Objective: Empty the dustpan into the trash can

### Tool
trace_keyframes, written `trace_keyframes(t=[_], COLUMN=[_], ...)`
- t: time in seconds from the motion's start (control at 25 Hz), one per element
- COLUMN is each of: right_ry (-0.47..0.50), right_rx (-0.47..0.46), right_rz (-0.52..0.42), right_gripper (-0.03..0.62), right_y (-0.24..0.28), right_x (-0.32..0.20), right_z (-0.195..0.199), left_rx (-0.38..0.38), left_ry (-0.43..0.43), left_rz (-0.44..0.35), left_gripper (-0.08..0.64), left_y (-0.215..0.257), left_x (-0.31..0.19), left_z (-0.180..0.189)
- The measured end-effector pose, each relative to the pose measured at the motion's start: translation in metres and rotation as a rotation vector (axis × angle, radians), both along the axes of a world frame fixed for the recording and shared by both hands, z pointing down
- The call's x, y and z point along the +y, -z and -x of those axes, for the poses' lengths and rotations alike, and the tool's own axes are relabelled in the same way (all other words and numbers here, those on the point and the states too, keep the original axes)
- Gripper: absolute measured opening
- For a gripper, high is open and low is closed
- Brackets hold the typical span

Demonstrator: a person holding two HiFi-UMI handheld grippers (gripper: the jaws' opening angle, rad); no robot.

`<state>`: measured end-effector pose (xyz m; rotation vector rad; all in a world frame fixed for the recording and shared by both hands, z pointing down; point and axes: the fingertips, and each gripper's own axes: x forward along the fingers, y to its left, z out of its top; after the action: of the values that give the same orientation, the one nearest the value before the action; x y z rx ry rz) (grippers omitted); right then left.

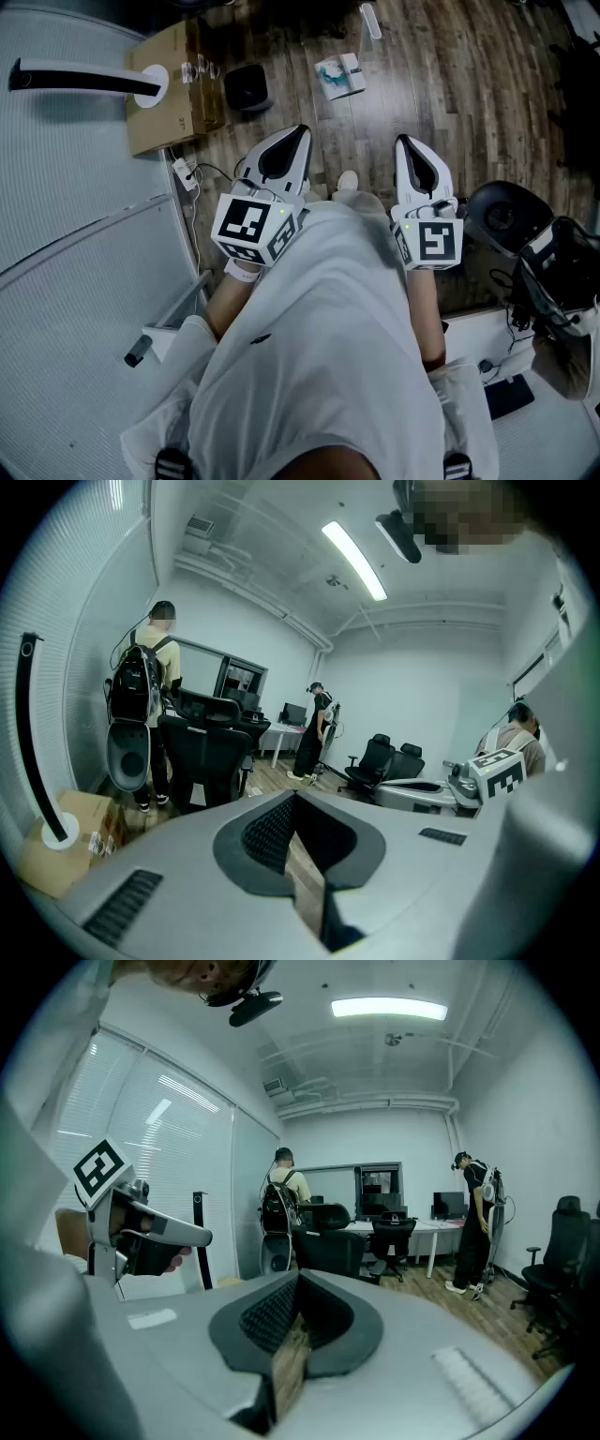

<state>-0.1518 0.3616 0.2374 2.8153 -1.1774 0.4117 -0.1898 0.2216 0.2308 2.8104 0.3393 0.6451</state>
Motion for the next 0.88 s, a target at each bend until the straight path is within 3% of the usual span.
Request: trace_keyframes(t=[0.36,0.56,0.88], right_ry=[-0.046,0.02,0.034], right_rx=[-0.03,-0.091,-0.093], right_rz=[-0.034,-0.15,-0.145], right_gripper=[0.011,0.012,0.012], right_y=[-0.007,-0.017,-0.018], right_x=[0.022,0.036,0.063], right_z=[-0.018,-0.018,-0.025], left_rx=[-0.015,-0.016,-0.029], left_ry=[0.006,0.013,0.022], left_rz=[-0.012,-0.033,-0.053], left_gripper=[0.006,0.006,0.006], left_y=[-0.003,-0.006,-0.004], left_x=[0.015,0.031,0.053], left_z=[-0.017,-0.022,-0.026])
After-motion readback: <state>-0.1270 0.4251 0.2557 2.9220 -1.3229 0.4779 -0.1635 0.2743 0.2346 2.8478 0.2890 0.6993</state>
